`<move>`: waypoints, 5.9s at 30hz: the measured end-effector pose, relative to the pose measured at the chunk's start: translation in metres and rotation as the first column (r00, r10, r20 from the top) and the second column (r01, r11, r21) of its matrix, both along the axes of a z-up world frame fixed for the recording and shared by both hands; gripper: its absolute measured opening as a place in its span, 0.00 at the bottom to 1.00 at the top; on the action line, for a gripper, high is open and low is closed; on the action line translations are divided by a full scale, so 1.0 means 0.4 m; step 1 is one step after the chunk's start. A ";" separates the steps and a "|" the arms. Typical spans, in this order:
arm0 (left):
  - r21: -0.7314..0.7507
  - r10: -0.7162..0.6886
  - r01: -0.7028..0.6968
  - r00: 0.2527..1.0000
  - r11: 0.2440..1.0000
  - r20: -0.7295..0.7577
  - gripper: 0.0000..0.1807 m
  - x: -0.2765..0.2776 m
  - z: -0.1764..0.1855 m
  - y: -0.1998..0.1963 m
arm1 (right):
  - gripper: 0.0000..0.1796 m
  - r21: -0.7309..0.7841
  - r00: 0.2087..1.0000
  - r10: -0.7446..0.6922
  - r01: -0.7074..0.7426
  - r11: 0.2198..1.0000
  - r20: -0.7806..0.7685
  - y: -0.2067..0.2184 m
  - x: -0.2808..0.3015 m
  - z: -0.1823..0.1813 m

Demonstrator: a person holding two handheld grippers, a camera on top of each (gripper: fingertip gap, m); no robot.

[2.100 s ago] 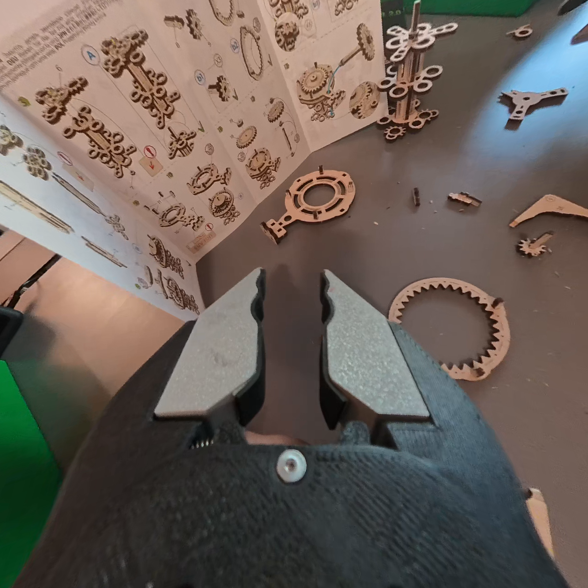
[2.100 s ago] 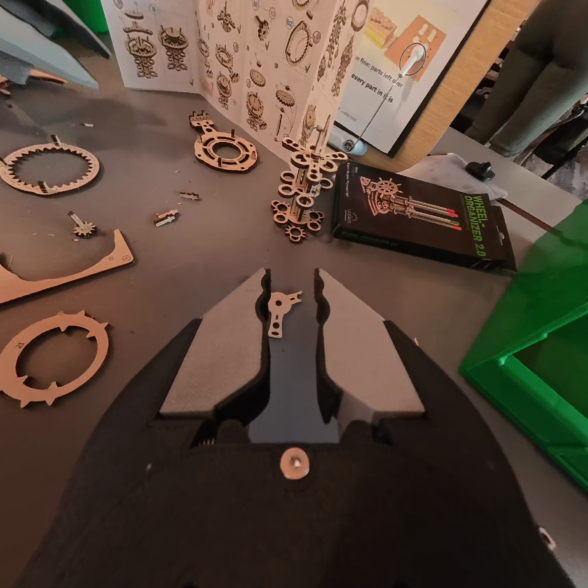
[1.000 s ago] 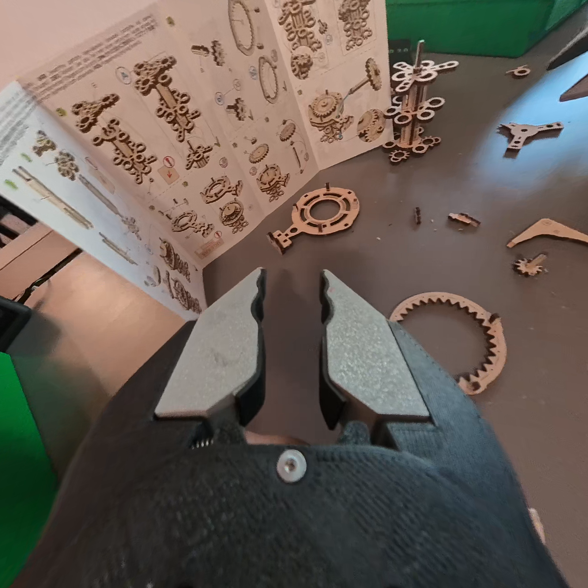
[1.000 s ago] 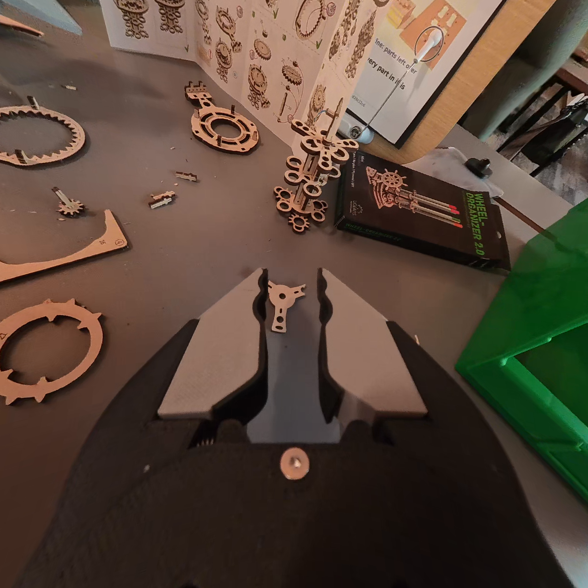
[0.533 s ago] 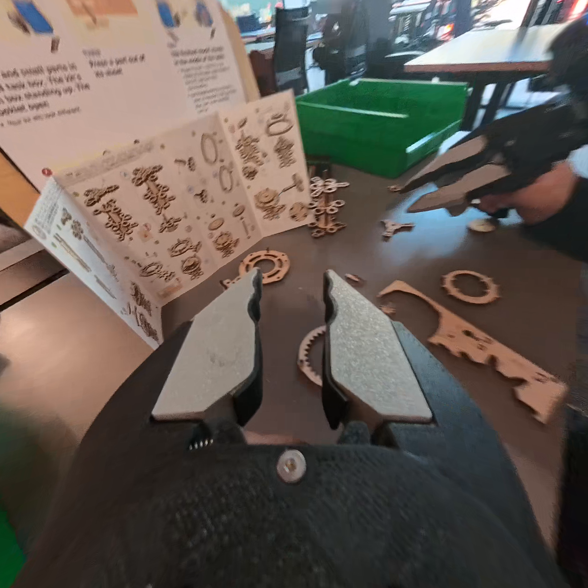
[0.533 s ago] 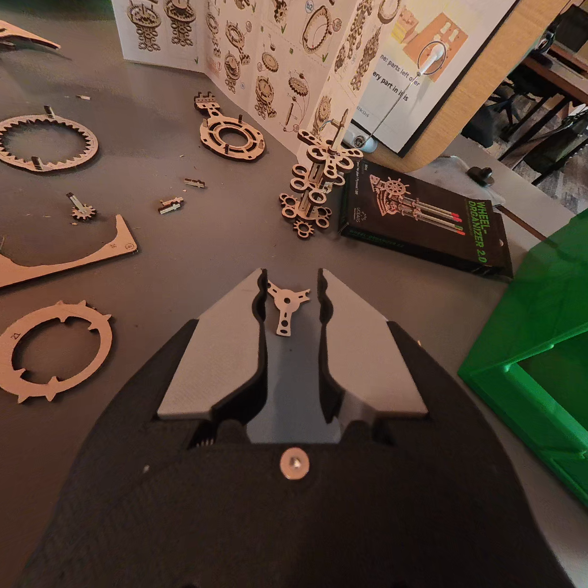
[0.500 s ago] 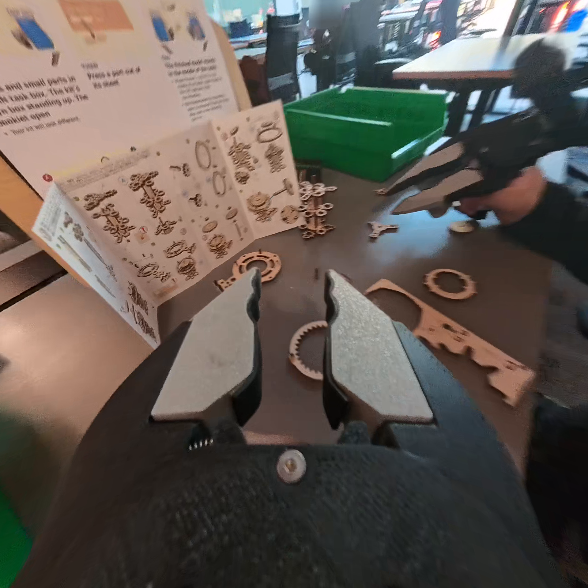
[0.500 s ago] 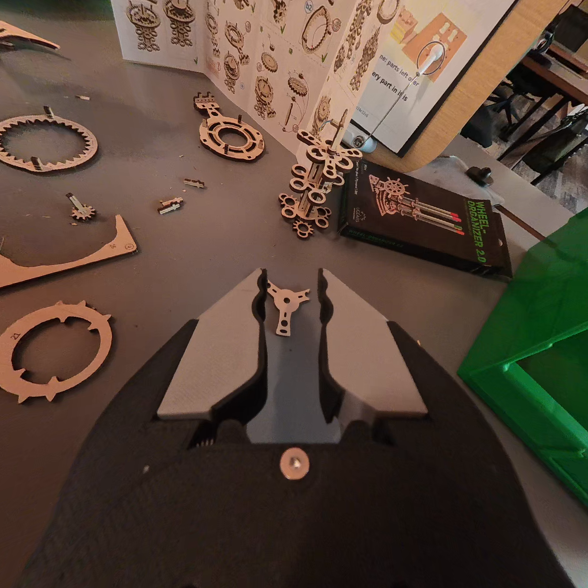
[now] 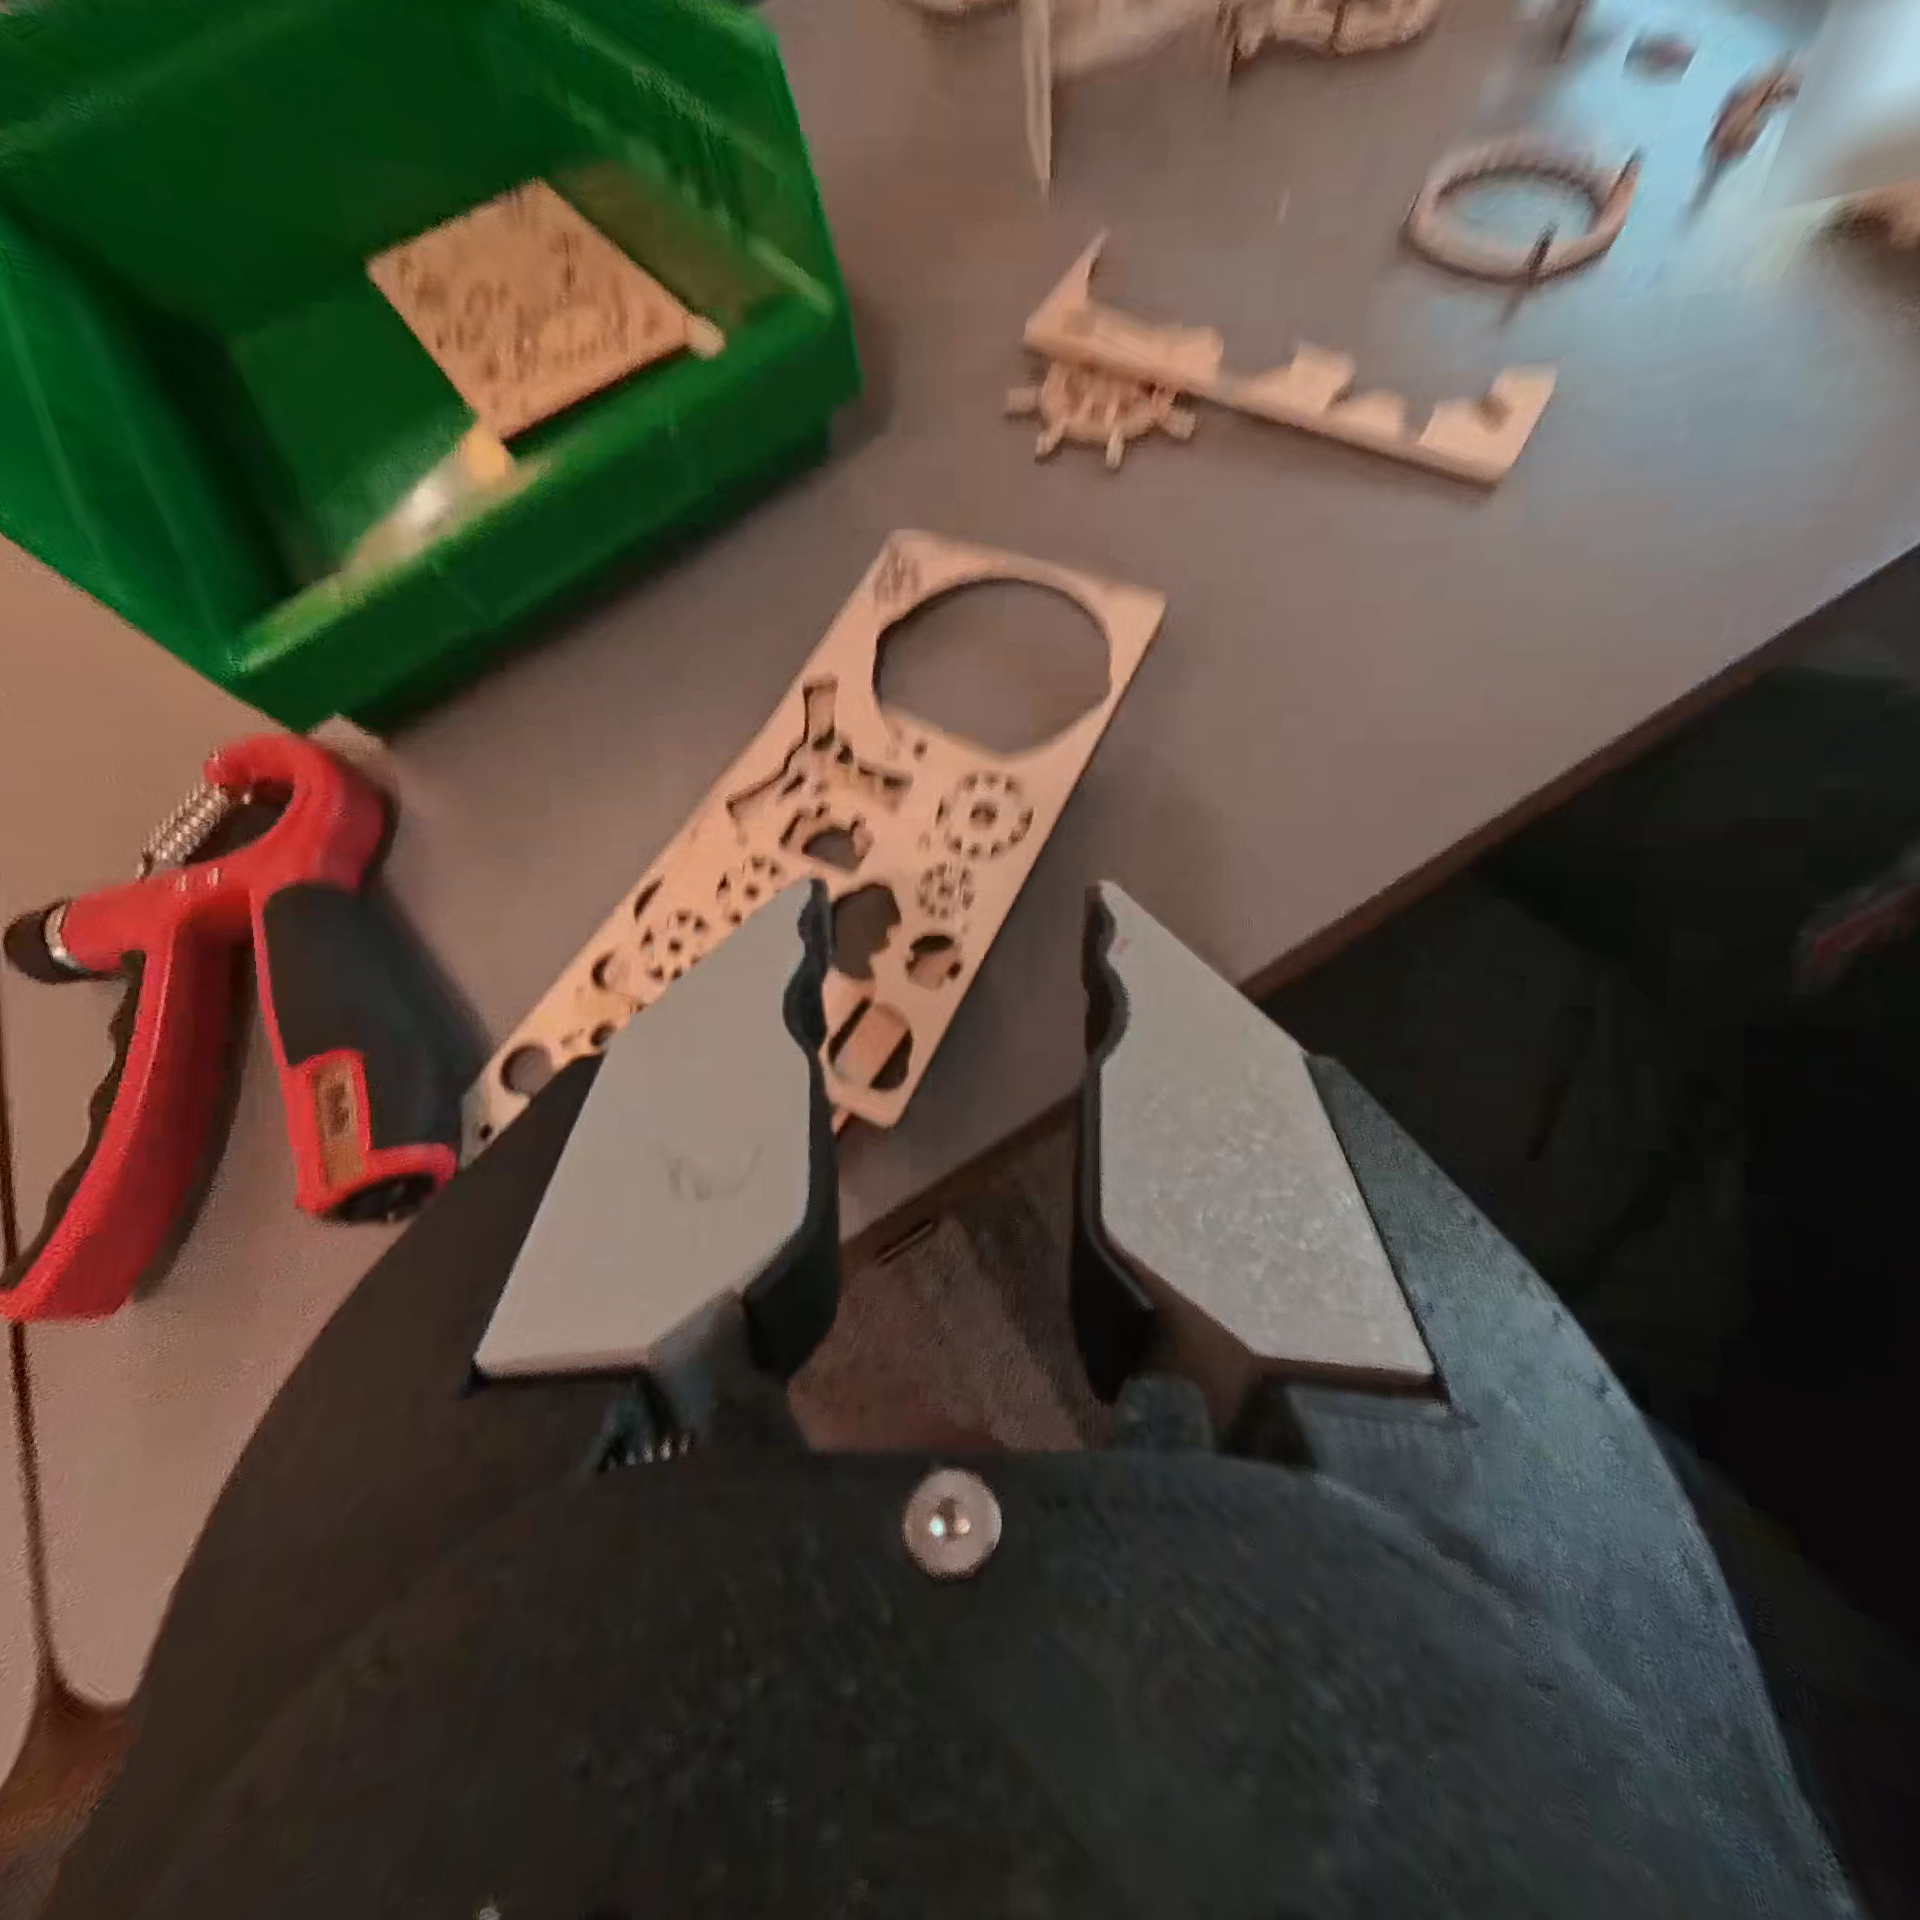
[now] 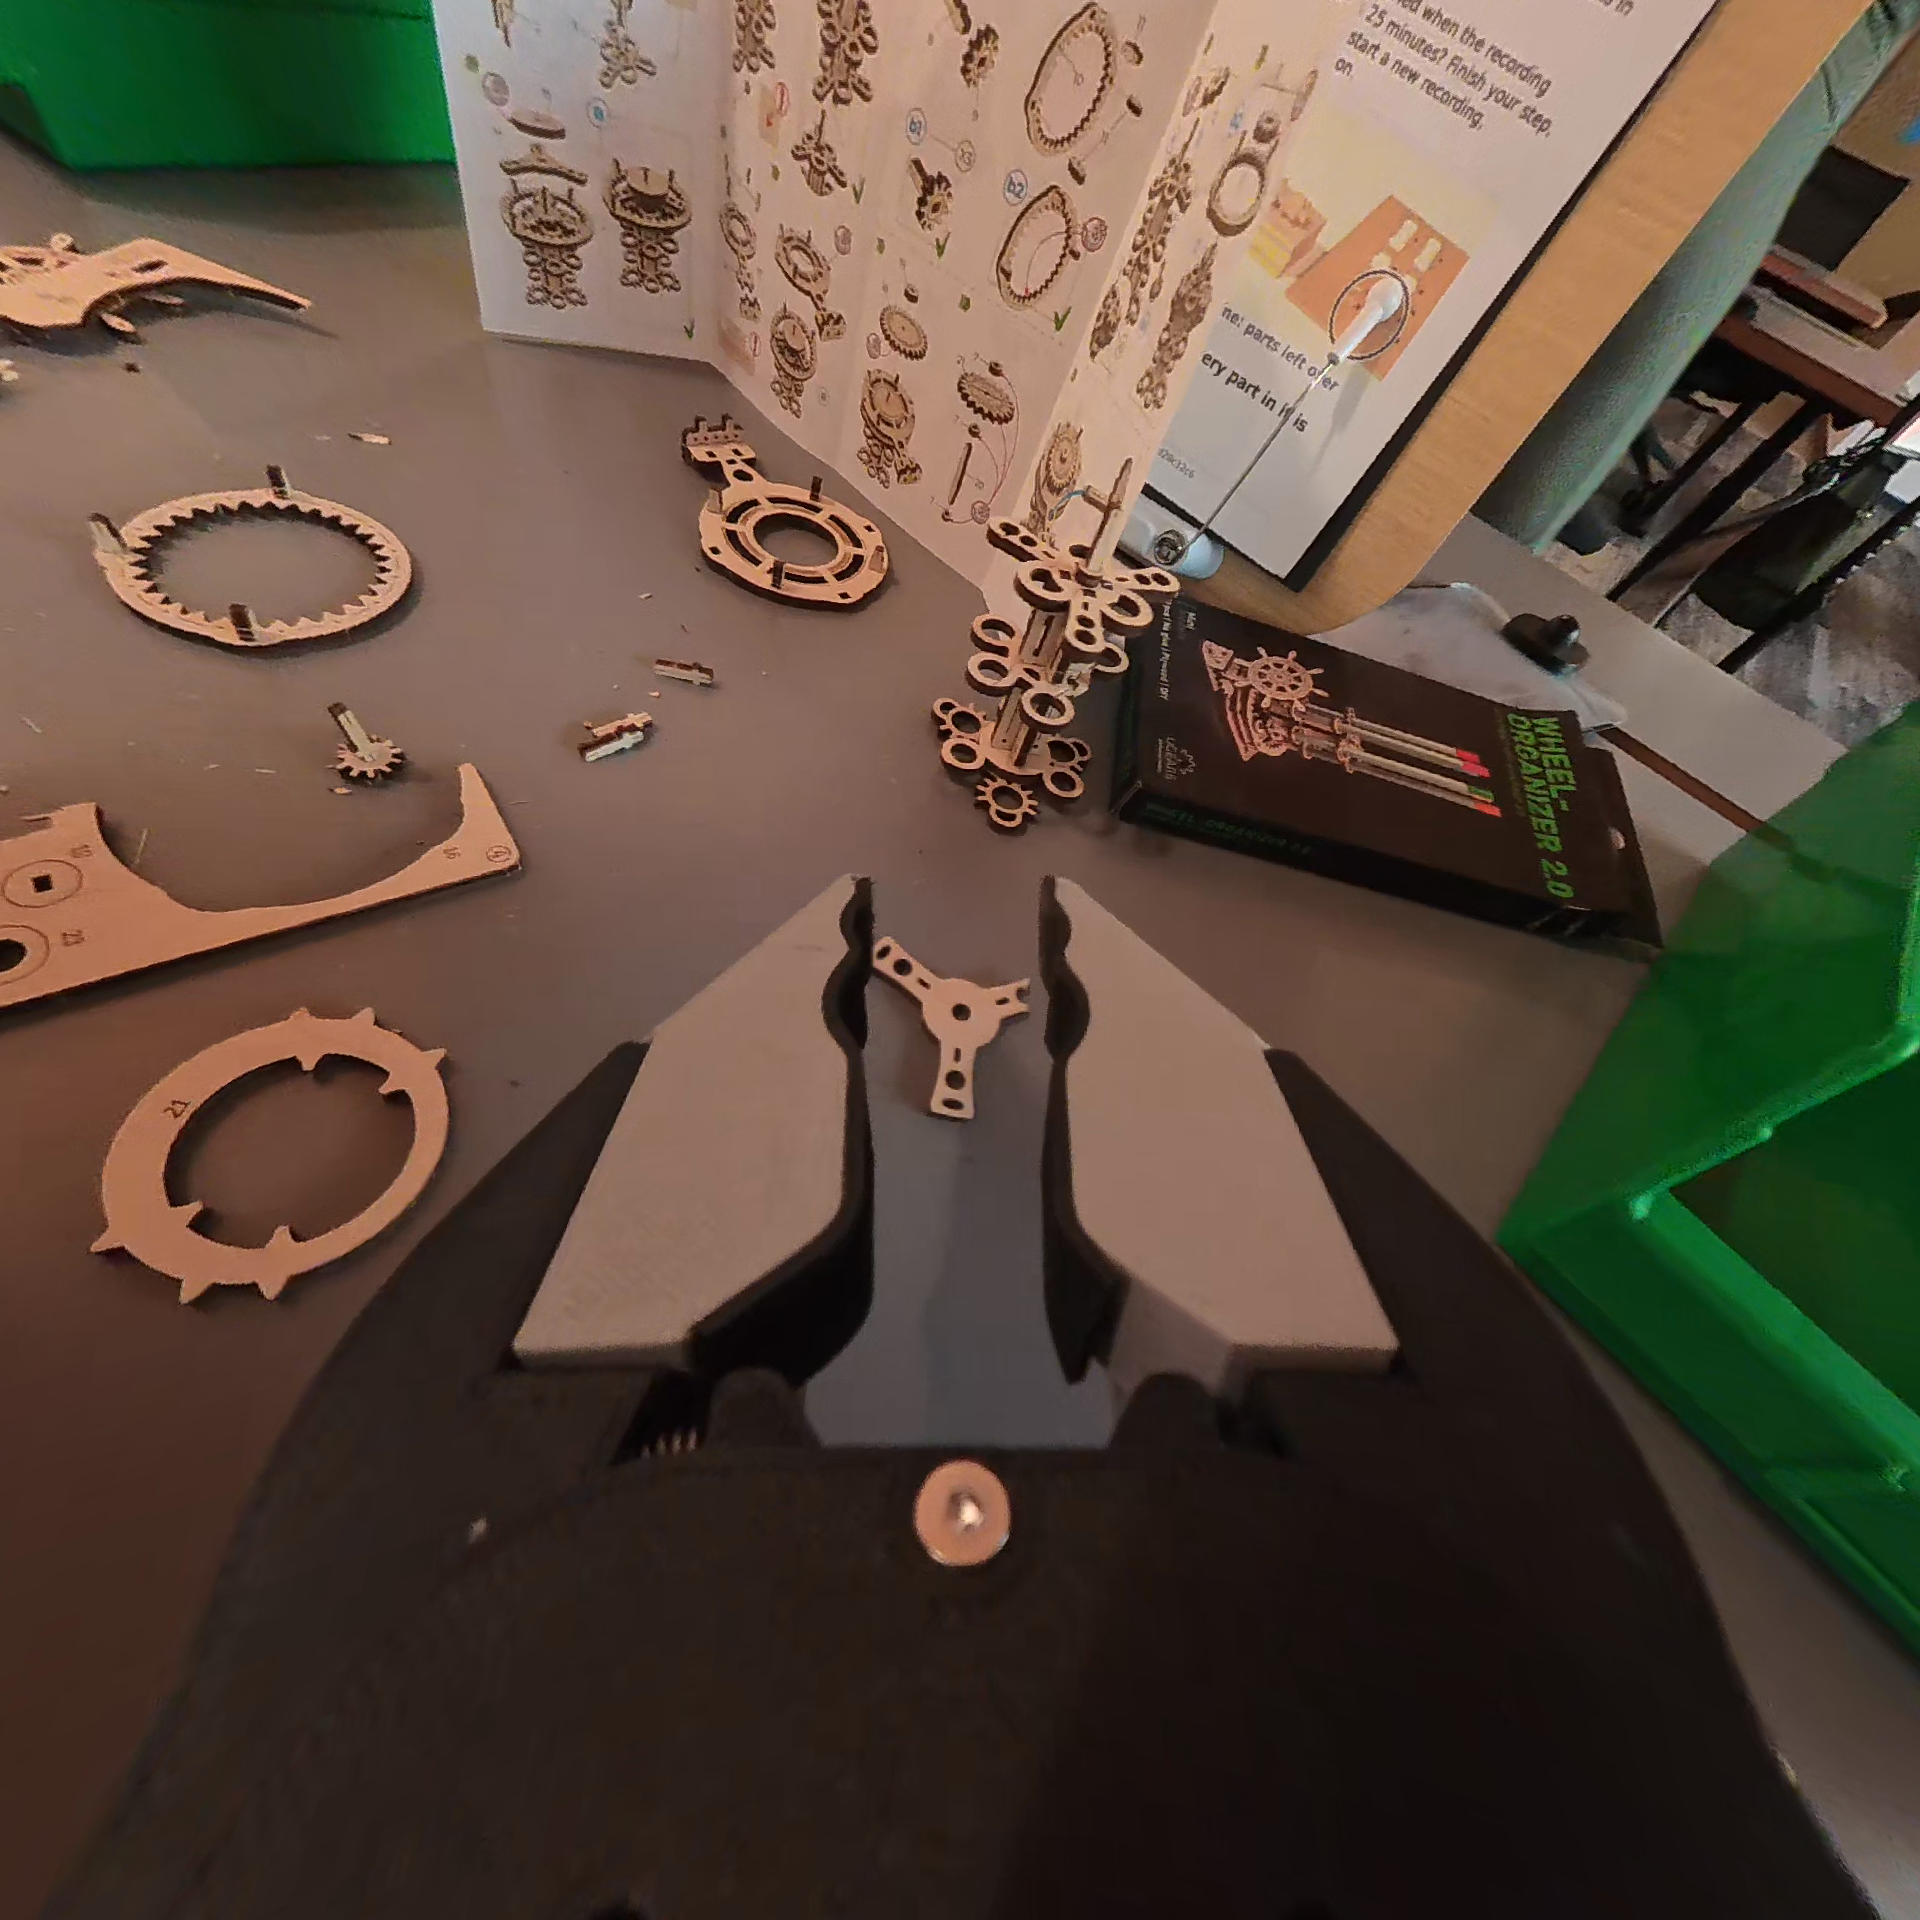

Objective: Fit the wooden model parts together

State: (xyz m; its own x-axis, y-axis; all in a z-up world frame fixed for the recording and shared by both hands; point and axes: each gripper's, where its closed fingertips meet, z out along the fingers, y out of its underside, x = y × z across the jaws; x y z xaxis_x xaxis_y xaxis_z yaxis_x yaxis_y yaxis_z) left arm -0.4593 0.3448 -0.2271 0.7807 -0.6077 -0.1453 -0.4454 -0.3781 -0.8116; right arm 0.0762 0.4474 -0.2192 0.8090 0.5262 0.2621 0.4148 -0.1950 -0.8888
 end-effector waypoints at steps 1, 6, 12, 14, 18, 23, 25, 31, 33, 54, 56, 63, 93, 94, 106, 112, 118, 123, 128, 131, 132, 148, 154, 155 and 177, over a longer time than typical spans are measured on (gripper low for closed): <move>-0.007 0.004 -0.004 0.999 1.000 -0.044 0.25 -0.009 -0.025 -0.003 | 0.16 -0.004 1.000 0.004 -0.004 1.000 0.003 0.000 -0.003 -0.003; -0.071 0.038 -0.048 0.990 0.996 -0.133 0.25 -0.055 -0.106 0.010 | 0.16 -0.012 1.000 0.006 -0.006 1.000 0.007 0.000 -0.006 -0.007; -0.090 0.049 -0.063 0.987 0.994 -0.154 0.23 -0.080 -0.119 0.025 | 0.16 -0.021 1.000 0.005 -0.005 1.000 -0.001 0.003 -0.005 -0.010; -0.092 0.049 -0.064 0.986 0.994 -0.159 0.17 -0.089 -0.120 0.023 | 0.16 -0.024 1.000 0.011 -0.011 1.000 -0.001 0.003 -0.008 -0.011; -0.089 0.038 -0.050 0.991 0.995 -0.131 0.13 -0.095 -0.121 0.018 | 0.16 -0.030 1.000 0.011 -0.011 0.999 0.008 0.004 -0.010 -0.015; -0.094 -0.002 -0.007 0.995 0.996 -0.101 0.03 -0.093 -0.120 0.011 | 0.15 -0.027 1.000 0.005 -0.004 1.000 0.005 0.006 -0.007 -0.013; -0.085 -0.018 0.009 0.994 0.996 -0.104 0.02 -0.092 -0.120 0.011 | 0.15 -0.027 1.000 0.003 -0.003 1.000 0.000 0.006 -0.005 -0.012; 0.066 -0.034 0.038 0.998 0.997 -0.062 0.02 -0.075 -0.046 0.010 | 0.15 -0.006 1.000 0.012 -0.012 1.000 -0.025 0.004 -0.005 0.004; 0.125 -0.047 0.059 0.994 0.990 -0.096 0.01 -0.063 -0.021 0.011 | 0.15 0.022 0.998 0.030 -0.029 0.999 -0.050 0.001 -0.012 0.026; 0.308 -0.230 0.789 0.485 0.532 -0.844 0.02 0.299 0.252 -0.051 | 0.39 -0.090 0.489 0.819 -0.869 0.486 -0.300 -0.138 -0.831 0.293; 0.316 -0.245 0.806 0.482 0.501 -0.841 0.02 0.331 0.257 -0.051 | 0.41 -0.117 0.438 0.834 -0.898 0.424 -0.334 -0.144 -0.870 0.298; 0.393 -0.247 0.753 0.579 0.528 -0.777 0.03 0.364 0.269 -0.029 | 0.01 -0.132 0.294 0.911 -0.955 0.266 -0.289 -0.215 -0.851 0.275; -0.108 -0.386 0.498 0.776 0.860 0.499 0.00 0.571 0.173 0.164 | 0.18 0.193 0.829 0.333 -0.454 0.870 0.448 -0.156 -0.689 0.084; -0.122 -0.428 0.537 0.772 0.834 0.470 0.00 0.574 0.188 0.160 | 0.19 0.160 0.854 0.376 -0.454 0.876 0.360 -0.151 -0.673 0.115; -0.136 -0.531 0.643 0.717 0.753 0.452 0.11 0.643 0.274 0.225 | 0.00 -0.118 0.683 0.605 -0.698 0.707 -0.410 -0.060 -0.650 0.187; -0.091 -0.563 0.655 0.705 0.750 0.431 0.09 0.671 0.163 0.253 | 0.00 -0.136 0.521 0.514 -0.780 0.610 -0.681 -0.024 -0.616 0.182; -0.001 -0.596 0.703 0.604 0.711 0.529 0.02 0.716 0.189 0.293 | 0.00 -0.154 0.501 0.461 -0.782 0.604 -0.733 0.026 -0.586 0.166; -0.048 -0.546 0.737 0.541 0.674 0.640 0.00 0.753 0.180 0.309 | 0.03 -0.184 0.523 0.412 -0.758 0.626 -0.746 0.066 -0.547 0.146; -0.121 -0.512 0.769 0.525 0.628 0.680 0.00 0.773 0.142 0.299 | 0.11 -0.152 0.508 0.383 -0.731 0.665 -0.772 0.096 -0.504 0.170; -0.135 -0.481 0.771 0.513 0.623 0.710 0.00 0.770 0.139 0.292 | 0.08 -0.139 0.483 0.371 -0.737 0.662 -0.793 0.101 -0.496 0.179; -0.140 -0.471 0.766 0.516 0.627 0.716 0.00 0.769 0.135 0.294 | 0.05 -0.138 0.481 0.375 -0.741 0.657 -0.793 0.099 -0.496 0.178; -0.164 -0.467 0.798 0.491 0.580 0.735 0.08 0.764 0.117 0.279 | 0.00 -0.050 0.435 0.339 -0.671 0.740 -0.834 0.117 -0.451 0.223; -0.085 -0.532 0.784 0.492 0.615 0.689 0.00 0.743 0.136 0.295 | 0.00 0.017 0.386 0.362 -0.665 0.747 -0.849 0.112 -0.428 0.255; -0.054 -0.537 0.773 0.488 0.633 0.689 0.00 0.732 0.155 0.306 | 0.00 0.025 0.366 0.371 -0.683 0.730 -0.854 0.104 -0.427 0.258; -0.002 -0.429 0.769 0.359 0.639 0.829 0.00 0.656 0.252 0.384 | 0.00 -0.228 0.450 0.440 -0.853 0.470 -0.777 -0.011 -0.547 0.107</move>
